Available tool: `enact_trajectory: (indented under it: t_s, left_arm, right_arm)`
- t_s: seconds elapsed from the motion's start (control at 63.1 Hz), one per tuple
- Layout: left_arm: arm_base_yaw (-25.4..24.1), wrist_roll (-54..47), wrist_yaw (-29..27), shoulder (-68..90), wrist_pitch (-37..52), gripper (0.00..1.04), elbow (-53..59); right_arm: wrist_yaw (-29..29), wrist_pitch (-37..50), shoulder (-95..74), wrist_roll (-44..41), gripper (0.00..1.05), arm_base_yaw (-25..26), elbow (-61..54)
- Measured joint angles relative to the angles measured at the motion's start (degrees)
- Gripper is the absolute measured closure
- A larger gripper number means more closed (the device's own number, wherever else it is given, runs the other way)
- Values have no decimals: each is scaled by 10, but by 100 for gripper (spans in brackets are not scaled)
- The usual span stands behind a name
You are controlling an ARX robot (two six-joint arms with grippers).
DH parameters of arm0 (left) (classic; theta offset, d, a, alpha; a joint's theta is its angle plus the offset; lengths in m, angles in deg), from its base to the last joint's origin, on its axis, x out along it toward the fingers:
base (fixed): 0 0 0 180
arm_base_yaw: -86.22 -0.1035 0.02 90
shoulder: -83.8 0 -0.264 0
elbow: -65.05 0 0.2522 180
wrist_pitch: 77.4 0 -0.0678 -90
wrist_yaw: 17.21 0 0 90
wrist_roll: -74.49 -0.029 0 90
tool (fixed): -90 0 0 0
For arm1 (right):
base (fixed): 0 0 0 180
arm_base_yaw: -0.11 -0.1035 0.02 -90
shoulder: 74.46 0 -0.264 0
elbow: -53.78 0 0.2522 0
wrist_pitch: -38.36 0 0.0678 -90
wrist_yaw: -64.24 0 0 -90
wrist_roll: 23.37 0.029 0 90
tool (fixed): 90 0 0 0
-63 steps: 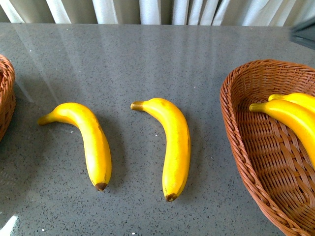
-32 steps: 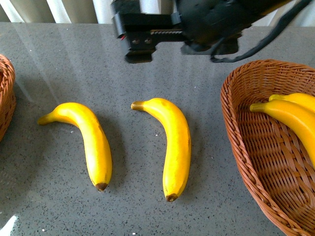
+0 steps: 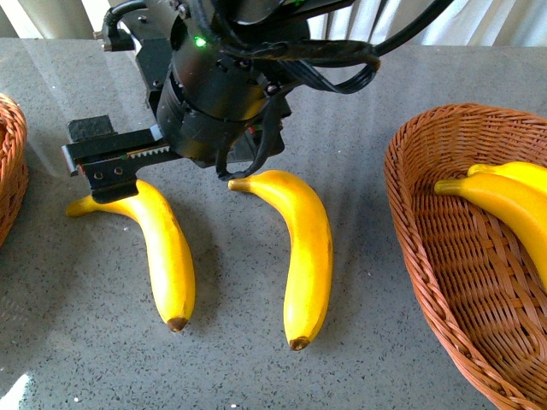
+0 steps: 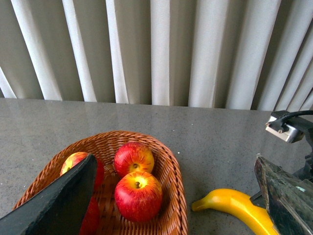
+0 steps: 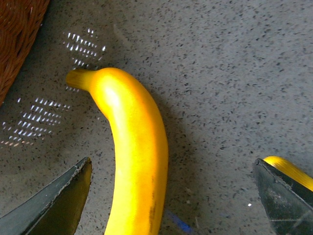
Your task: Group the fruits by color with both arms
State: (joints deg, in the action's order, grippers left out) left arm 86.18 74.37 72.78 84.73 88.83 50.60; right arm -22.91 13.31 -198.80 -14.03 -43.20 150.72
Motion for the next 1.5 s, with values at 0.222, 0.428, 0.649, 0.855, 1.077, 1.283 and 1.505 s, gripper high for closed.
enact_trajectory:
  t_s: [0.222, 0.428, 0.649, 0.855, 1.077, 1.283, 1.505]
  left_arm:
    - [0, 0, 0, 0, 0, 9, 0]
    - [0, 0, 0, 0, 0, 9, 0]
    - [0, 0, 0, 0, 0, 9, 0]
    - [0, 0, 0, 0, 0, 9, 0]
    - [0, 0, 0, 0, 0, 9, 0]
    - [0, 0, 0, 0, 0, 9, 0]
    - [0, 0, 0, 0, 0, 9, 0]
  right_arm:
    - [1, -13, -33, -10, 9, -16, 20]
    - [0, -20, -46, -19, 9, -17, 28]
    - [7, -26, -53, -19, 9, -21, 40]
    - [11, -33, -63, -16, 9, -21, 52]
    - [23, -38, -71, -5, 12, -21, 55]
    - [27, -38, -73, 13, 25, -20, 55]
    - [26, -38, -76, 17, 32, -19, 51]
